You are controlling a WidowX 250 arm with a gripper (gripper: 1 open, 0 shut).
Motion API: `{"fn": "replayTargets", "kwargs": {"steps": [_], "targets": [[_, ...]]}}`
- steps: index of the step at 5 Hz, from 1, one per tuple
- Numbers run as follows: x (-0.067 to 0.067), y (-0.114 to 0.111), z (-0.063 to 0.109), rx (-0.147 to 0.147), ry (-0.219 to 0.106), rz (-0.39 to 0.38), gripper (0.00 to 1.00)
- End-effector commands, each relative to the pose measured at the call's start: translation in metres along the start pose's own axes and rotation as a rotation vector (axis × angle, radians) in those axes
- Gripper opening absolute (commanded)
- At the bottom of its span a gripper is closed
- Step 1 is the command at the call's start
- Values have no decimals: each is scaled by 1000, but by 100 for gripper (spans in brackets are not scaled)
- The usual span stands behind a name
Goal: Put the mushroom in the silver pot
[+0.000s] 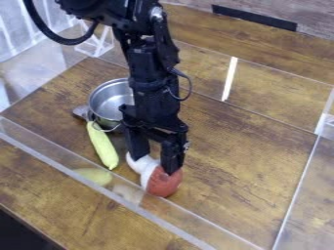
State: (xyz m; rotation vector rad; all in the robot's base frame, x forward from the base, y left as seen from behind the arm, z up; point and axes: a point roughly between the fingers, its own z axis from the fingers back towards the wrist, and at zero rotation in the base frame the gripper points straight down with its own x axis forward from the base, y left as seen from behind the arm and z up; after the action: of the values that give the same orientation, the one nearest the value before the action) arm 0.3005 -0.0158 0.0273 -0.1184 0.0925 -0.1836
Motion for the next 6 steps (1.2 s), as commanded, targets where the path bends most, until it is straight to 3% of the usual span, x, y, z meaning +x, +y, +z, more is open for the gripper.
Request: {"fn": "replayTargets", "kwargs": {"steps": [1,3,4,6], "targets": [[-21,29,-6,11,54,-54,100],[3,5,-8,-16,17,103,100],[7,12,-6,-10,24,46,0],[10,7,1,-9,23,40,0]]}}
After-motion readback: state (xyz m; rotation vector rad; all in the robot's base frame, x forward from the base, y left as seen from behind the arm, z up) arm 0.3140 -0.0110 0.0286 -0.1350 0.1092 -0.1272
